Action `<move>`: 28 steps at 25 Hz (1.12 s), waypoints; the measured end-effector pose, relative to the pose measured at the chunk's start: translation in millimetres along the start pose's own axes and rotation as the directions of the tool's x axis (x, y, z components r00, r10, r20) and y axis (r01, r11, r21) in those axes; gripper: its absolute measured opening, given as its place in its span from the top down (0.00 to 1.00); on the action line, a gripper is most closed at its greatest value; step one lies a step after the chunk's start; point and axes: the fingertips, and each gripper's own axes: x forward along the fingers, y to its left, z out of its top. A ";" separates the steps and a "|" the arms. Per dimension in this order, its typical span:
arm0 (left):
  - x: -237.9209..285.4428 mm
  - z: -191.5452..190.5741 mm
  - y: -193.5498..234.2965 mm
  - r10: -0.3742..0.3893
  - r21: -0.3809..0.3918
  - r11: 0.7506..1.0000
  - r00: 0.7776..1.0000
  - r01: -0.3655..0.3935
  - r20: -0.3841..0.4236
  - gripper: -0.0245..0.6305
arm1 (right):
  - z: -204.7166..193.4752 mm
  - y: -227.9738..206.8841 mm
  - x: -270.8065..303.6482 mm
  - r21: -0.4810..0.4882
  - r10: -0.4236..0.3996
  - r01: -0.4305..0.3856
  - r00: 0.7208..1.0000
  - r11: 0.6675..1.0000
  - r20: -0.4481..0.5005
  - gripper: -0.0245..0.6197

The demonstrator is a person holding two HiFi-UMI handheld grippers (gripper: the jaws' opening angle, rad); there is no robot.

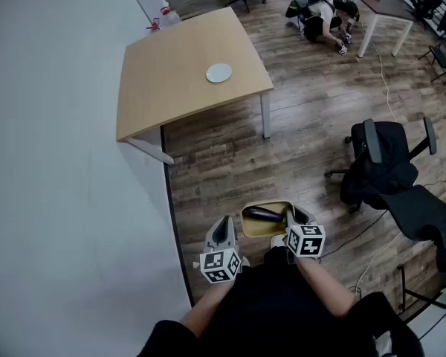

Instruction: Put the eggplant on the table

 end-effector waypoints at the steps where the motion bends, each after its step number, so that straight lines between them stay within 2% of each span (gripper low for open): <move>1: -0.1 1.4 -0.7 0.000 0.015 1.000 1.000 0.000 0.003 0.93 | -1.5 -1.8 1.2 0.004 0.000 0.000 1.000 1.000 -0.005 0.84; 4: -1.9 3.2 1.0 0.006 0.032 0.999 1.000 -0.007 0.005 0.93 | -4.2 -4.0 3.0 0.010 0.005 -0.004 1.000 1.000 -0.012 0.84; 8: -1.3 4.6 4.5 0.029 0.027 0.999 1.000 -0.029 0.008 0.93 | 9.5 -2.3 2.3 -0.047 0.020 -0.018 0.999 0.999 0.031 0.84; 13: 7.8 6.5 -4.0 0.056 0.020 0.998 0.998 -0.056 0.026 0.93 | 16.6 -16.1 12.9 -0.063 0.045 -0.044 0.999 0.997 0.020 0.84; 17: 12.3 9.7 -16.5 0.075 0.023 0.997 0.996 -0.076 0.045 0.93 | 25.3 -24.8 17.1 -0.139 0.048 -0.044 0.999 0.989 0.025 0.84; 19: 16.3 9.3 -20.5 0.076 0.038 0.996 0.997 -0.077 0.035 0.93 | 26.0 -29.2 19.9 -0.119 0.051 -0.048 0.999 0.992 0.015 0.84; 23: 30.1 4.2 -19.8 0.076 0.020 0.997 0.997 -0.077 0.021 0.93 | 24.1 -42.3 29.6 -0.086 0.045 -0.045 0.999 0.995 -0.003 0.84; 28: 61.8 19.2 -13.9 0.057 0.006 0.998 0.998 -0.057 0.031 0.93 | 46.8 -56.9 47.2 -0.065 0.016 -0.016 1.000 0.998 -0.002 0.84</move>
